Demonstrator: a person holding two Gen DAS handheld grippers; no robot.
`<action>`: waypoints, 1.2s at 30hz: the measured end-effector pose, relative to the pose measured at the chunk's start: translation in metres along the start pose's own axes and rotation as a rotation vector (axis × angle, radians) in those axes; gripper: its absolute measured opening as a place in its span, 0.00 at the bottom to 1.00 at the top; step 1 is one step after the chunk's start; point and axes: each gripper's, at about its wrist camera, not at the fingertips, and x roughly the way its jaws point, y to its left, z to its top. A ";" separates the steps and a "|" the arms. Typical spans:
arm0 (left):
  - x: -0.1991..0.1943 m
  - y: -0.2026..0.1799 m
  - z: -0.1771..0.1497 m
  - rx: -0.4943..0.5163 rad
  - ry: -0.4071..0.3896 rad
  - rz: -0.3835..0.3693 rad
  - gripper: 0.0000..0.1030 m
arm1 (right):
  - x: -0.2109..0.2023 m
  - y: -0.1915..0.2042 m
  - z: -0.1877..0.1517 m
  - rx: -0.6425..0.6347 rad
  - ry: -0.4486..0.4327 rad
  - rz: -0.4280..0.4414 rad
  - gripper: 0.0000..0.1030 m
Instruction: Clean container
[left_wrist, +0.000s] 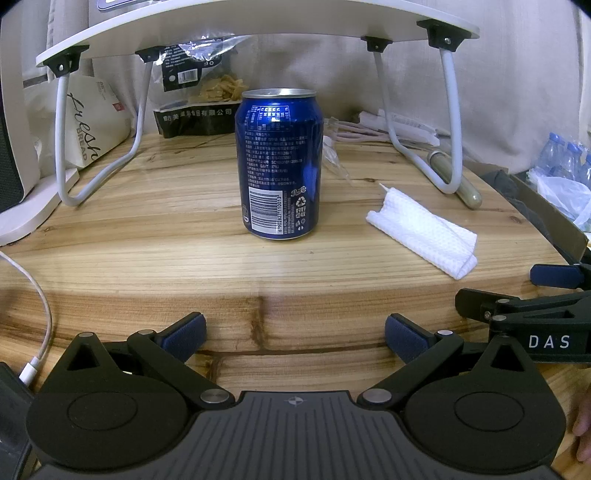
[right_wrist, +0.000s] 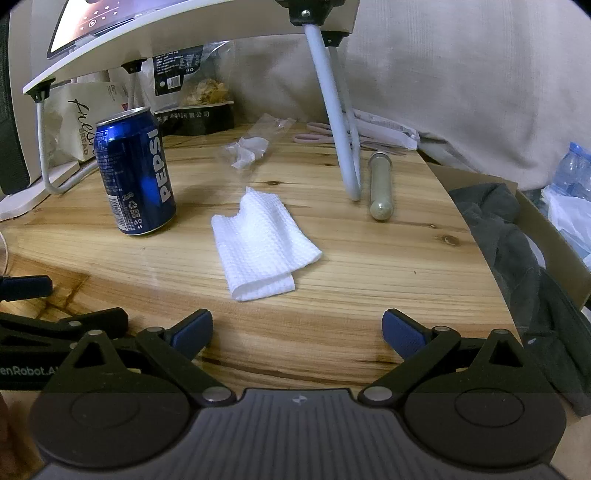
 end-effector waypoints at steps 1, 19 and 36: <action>0.001 0.000 0.000 -0.001 0.000 0.001 1.00 | 0.000 0.000 0.000 0.000 0.000 0.000 1.00; 0.004 -0.002 0.002 -0.010 0.004 0.003 1.00 | 0.000 0.000 0.000 0.006 -0.001 -0.008 1.00; -0.018 -0.001 0.023 0.115 -0.257 0.073 1.00 | -0.001 -0.003 0.000 0.015 -0.002 -0.003 1.00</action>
